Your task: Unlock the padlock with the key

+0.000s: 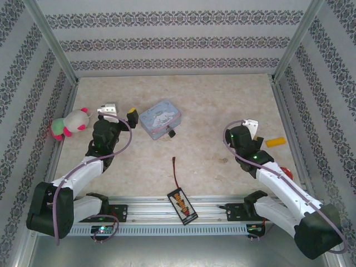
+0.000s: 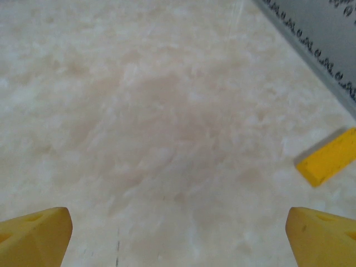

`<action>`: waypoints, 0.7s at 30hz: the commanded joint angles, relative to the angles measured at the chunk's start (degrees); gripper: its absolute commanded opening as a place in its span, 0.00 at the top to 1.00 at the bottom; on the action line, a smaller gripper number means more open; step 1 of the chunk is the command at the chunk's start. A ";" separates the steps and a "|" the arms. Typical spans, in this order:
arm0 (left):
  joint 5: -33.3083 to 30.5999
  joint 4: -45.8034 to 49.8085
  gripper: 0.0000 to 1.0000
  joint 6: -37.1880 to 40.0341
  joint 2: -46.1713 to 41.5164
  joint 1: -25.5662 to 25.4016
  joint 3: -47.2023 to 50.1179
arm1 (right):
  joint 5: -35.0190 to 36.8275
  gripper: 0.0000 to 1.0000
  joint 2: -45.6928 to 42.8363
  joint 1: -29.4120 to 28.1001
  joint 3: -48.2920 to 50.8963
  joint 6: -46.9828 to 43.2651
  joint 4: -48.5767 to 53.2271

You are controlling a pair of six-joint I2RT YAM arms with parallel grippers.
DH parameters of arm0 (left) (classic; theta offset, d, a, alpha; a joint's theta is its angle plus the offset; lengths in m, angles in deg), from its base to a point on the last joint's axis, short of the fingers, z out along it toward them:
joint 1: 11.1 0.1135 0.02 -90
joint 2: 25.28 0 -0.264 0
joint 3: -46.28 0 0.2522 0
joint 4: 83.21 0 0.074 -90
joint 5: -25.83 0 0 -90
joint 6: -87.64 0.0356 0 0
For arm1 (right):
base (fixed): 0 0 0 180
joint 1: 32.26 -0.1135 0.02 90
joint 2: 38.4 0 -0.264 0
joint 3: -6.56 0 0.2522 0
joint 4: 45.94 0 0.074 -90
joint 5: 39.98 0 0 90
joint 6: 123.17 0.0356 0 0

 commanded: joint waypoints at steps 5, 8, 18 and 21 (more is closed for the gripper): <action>1.63 1.37 0.01 -2.02 0.57 -0.65 -3.30 | 0.73 0.02 4.11 -6.01 -4.54 15.36 18.92; 2.57 2.41 0.01 -2.79 0.73 -0.68 -4.13 | -1.36 0.02 5.64 -7.94 -5.17 18.67 21.07; 1.62 3.72 0.01 -3.97 2.18 -0.67 -5.29 | -8.86 0.19 11.17 -8.46 -6.00 21.39 24.08; 1.15 3.72 0.01 -4.48 3.16 -0.66 -5.80 | -11.31 0.25 13.44 -8.27 -6.27 22.08 23.98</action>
